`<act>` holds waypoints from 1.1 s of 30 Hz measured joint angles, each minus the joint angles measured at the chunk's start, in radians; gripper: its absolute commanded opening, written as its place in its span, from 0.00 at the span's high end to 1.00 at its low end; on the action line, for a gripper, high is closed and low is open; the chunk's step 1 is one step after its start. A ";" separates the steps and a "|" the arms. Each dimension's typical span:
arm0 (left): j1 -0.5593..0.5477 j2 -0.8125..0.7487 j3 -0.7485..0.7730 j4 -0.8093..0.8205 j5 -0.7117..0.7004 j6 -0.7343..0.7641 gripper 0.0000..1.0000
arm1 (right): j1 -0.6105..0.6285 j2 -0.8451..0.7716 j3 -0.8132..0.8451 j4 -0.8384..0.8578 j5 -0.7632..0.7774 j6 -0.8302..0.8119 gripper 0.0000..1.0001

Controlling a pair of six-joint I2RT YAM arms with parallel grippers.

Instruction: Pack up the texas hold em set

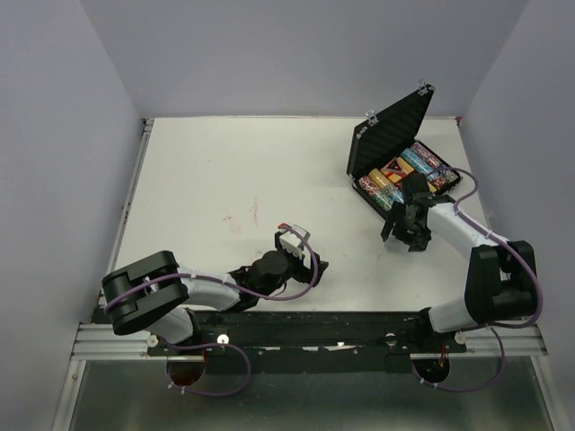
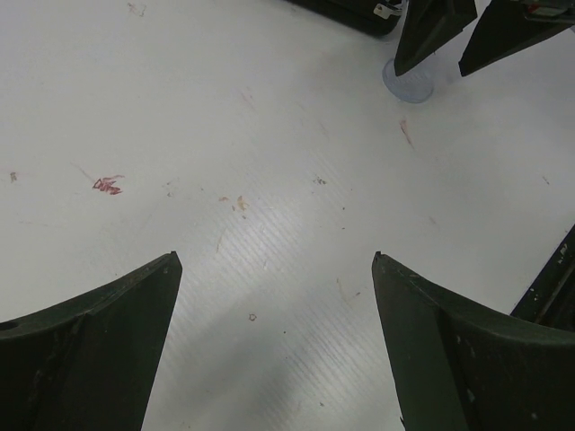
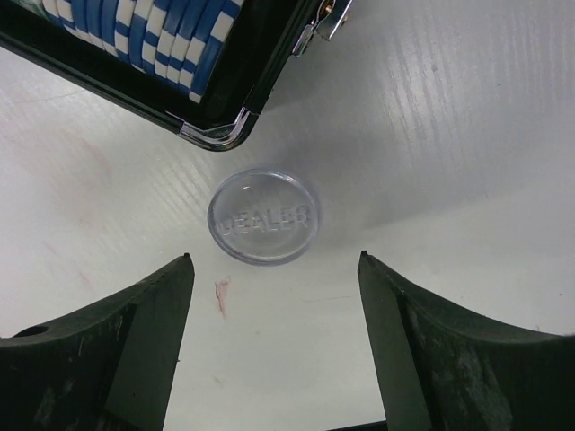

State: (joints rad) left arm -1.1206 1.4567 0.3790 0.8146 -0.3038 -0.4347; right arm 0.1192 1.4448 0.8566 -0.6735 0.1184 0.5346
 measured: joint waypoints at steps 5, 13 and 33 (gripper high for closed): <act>0.000 0.000 0.000 0.000 0.000 0.000 0.05 | 0.031 0.048 0.001 0.005 0.035 0.007 0.21; 0.000 0.000 0.000 0.000 0.000 0.000 0.05 | 0.045 0.097 0.010 0.035 0.058 0.007 0.24; 0.000 0.000 0.000 0.000 0.000 0.000 0.05 | 0.057 0.119 0.014 0.062 0.069 0.011 0.39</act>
State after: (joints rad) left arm -1.1206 1.4567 0.3790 0.8146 -0.3038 -0.4347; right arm 0.1761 1.5642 0.8703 -0.6117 0.1875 0.5461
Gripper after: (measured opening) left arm 0.949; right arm 0.634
